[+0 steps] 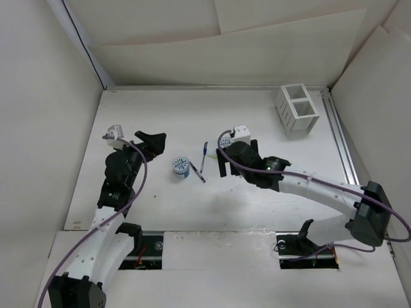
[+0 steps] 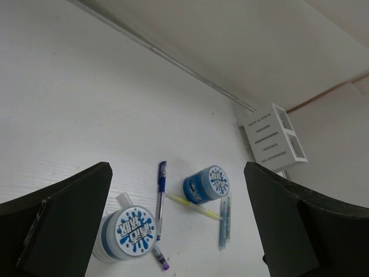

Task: Sort the stationery into containers
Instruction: Pick up the stationery from the center of the board, then place the stationery in the storage box, then pick up the stationery from the center of the board.

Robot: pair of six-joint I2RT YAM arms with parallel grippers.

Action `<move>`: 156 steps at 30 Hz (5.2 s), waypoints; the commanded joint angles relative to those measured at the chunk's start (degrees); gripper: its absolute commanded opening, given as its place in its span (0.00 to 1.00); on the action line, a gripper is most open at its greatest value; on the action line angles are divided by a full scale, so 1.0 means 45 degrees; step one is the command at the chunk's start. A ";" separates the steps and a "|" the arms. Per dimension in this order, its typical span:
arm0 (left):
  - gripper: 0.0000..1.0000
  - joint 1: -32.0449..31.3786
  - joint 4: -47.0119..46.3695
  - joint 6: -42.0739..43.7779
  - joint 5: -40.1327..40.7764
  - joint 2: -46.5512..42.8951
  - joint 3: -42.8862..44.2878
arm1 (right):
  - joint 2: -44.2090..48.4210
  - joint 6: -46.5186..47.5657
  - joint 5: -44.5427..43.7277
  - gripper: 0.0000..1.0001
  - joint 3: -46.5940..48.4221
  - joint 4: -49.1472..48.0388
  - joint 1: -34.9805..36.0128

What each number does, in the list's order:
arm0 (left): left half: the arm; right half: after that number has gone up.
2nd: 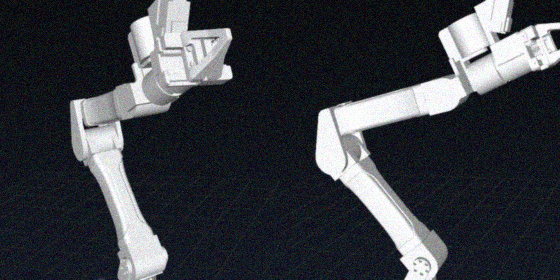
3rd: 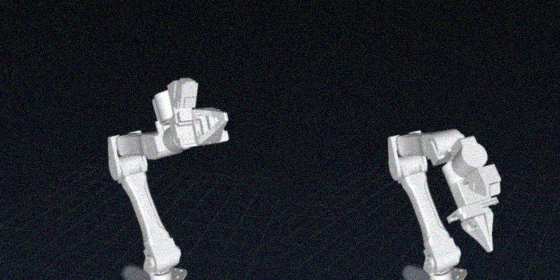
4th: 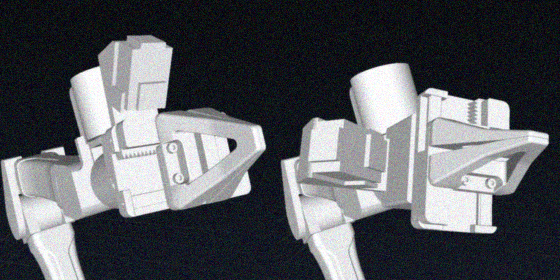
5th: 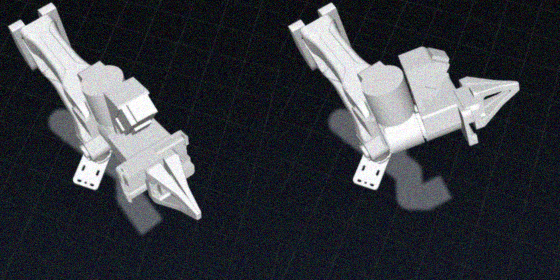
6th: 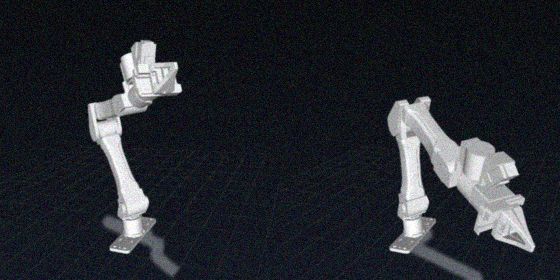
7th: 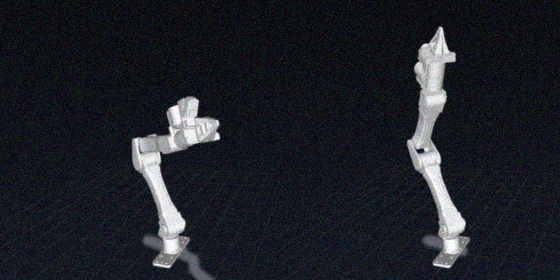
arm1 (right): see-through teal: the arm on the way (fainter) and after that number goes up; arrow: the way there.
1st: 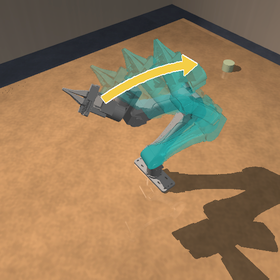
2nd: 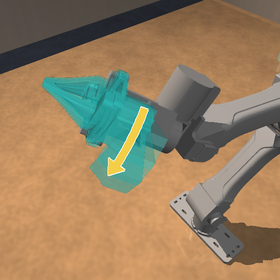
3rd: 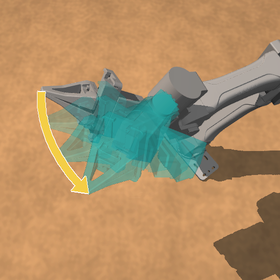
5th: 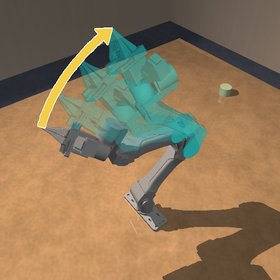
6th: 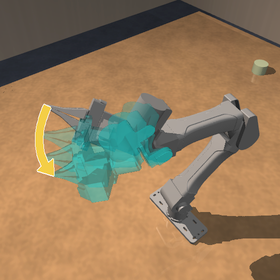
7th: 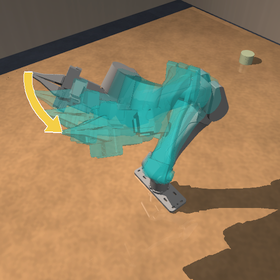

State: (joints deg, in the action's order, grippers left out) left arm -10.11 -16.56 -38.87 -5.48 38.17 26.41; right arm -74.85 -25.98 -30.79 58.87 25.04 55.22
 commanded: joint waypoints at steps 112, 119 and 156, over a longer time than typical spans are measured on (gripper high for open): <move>0.95 -0.7363 0.3093 0.0787 0.8033 0.6498 0.1806 | -1.1746 0.1671 0.3501 0.36 1.5825 0.1957 -1.2623; 0.95 -0.7363 0.3093 0.0787 0.8033 0.6498 0.1806 | -1.1882 0.1788 0.3384 0.38 1.5708 0.1956 -1.2740; 0.79 -0.7363 0.3953 0.0709 0.9342 0.8371 0.3134 | 0.1261 0.0286 0.4185 0.71 0.1570 -0.2068 -0.7371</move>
State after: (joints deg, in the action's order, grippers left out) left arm -43.05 1.56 -35.16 33.98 74.54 38.04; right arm -71.96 -22.87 -11.99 68.34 18.74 20.29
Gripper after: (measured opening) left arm 0.797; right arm 0.703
